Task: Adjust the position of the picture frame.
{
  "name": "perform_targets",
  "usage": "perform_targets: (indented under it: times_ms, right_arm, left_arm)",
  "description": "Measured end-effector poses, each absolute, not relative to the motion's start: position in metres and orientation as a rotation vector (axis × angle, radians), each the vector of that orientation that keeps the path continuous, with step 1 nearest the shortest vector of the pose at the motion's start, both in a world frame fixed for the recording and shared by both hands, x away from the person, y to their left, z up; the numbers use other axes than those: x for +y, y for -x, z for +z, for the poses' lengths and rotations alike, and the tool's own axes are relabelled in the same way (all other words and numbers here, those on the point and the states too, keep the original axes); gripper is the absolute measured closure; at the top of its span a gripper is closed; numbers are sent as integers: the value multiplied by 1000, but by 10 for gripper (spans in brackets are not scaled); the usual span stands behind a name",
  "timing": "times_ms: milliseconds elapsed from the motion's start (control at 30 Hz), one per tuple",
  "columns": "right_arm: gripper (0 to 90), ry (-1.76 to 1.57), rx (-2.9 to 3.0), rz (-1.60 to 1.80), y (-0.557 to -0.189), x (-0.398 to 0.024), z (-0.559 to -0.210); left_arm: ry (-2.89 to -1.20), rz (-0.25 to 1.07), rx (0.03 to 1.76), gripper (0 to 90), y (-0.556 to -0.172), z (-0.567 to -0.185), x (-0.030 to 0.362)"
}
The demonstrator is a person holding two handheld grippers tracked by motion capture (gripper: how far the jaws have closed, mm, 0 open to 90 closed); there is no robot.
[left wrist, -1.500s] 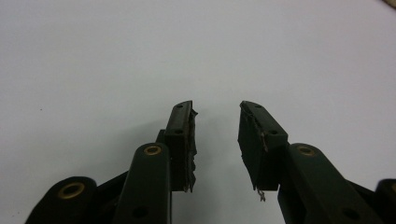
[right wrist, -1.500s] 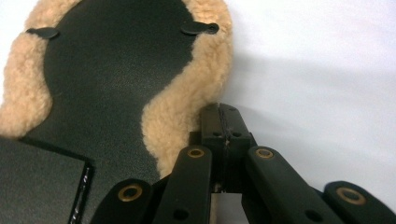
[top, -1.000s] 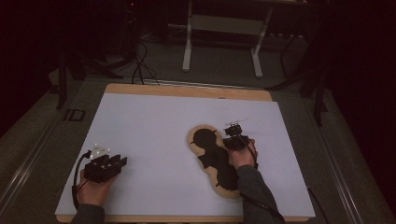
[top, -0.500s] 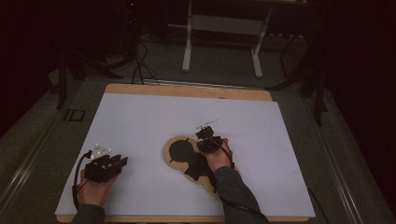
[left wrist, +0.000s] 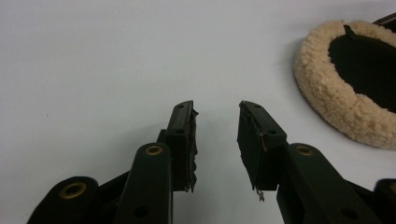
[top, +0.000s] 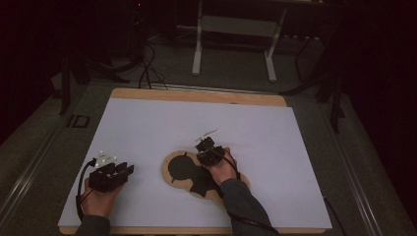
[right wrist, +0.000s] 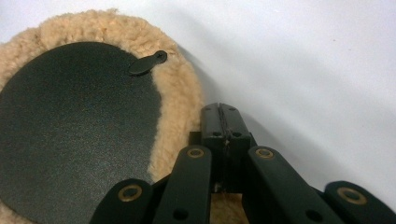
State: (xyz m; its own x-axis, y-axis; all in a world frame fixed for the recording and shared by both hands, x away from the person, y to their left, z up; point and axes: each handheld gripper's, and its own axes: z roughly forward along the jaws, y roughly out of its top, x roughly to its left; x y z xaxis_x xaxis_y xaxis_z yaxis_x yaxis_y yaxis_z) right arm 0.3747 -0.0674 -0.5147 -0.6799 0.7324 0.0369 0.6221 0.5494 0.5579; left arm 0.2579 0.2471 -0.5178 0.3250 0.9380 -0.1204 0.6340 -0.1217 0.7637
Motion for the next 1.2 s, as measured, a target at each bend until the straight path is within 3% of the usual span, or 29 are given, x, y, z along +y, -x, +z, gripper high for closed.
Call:
perform_targets:
  times_ms: [467, 1200]
  right_arm:
    - [878, -1166, 2552, 868, -374, -91, -507]
    - [900, -1174, 2480, 871, -339, -184, -488]
  left_arm:
    - [-1914, 539, 1312, 662, -258, -518, 239]
    - [-1876, 558, 1284, 659, -255, -516, 243]
